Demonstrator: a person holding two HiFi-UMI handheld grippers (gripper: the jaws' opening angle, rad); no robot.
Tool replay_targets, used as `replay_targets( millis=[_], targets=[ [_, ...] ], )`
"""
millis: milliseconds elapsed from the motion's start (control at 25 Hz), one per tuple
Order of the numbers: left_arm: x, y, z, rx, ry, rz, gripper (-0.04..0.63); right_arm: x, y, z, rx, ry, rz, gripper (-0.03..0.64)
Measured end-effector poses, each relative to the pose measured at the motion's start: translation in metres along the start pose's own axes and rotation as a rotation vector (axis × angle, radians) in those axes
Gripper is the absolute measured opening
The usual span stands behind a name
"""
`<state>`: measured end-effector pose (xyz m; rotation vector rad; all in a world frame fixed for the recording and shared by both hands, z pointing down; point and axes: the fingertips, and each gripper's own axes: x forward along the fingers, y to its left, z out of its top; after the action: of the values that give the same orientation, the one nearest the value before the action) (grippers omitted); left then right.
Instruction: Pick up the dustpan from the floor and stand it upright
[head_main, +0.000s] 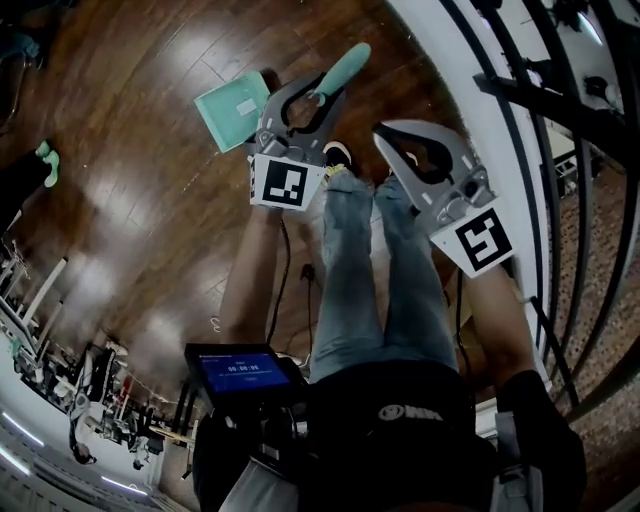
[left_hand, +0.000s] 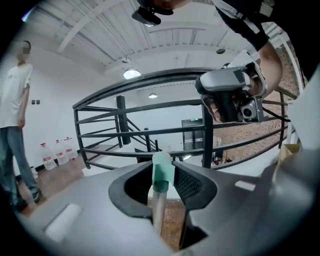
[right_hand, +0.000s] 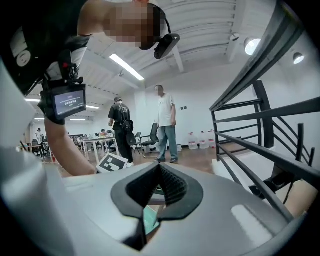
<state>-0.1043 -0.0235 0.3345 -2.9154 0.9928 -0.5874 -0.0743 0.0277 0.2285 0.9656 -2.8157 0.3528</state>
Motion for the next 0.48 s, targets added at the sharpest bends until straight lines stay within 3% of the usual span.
replay_targets(
  millis=[200, 480],
  targets=[
    [-0.023, 0.001, 0.025, -0.069, -0.090, 0.020, 0.137, 0.006, 0.021, 0.015, -0.007, 0.021, 0.037, 0.003],
    [-0.042, -0.009, 0.034, -0.152, -0.102, 0.005, 0.137, 0.008, 0.041, 0.028, -0.001, 0.057, 0.072, 0.003]
  ],
)
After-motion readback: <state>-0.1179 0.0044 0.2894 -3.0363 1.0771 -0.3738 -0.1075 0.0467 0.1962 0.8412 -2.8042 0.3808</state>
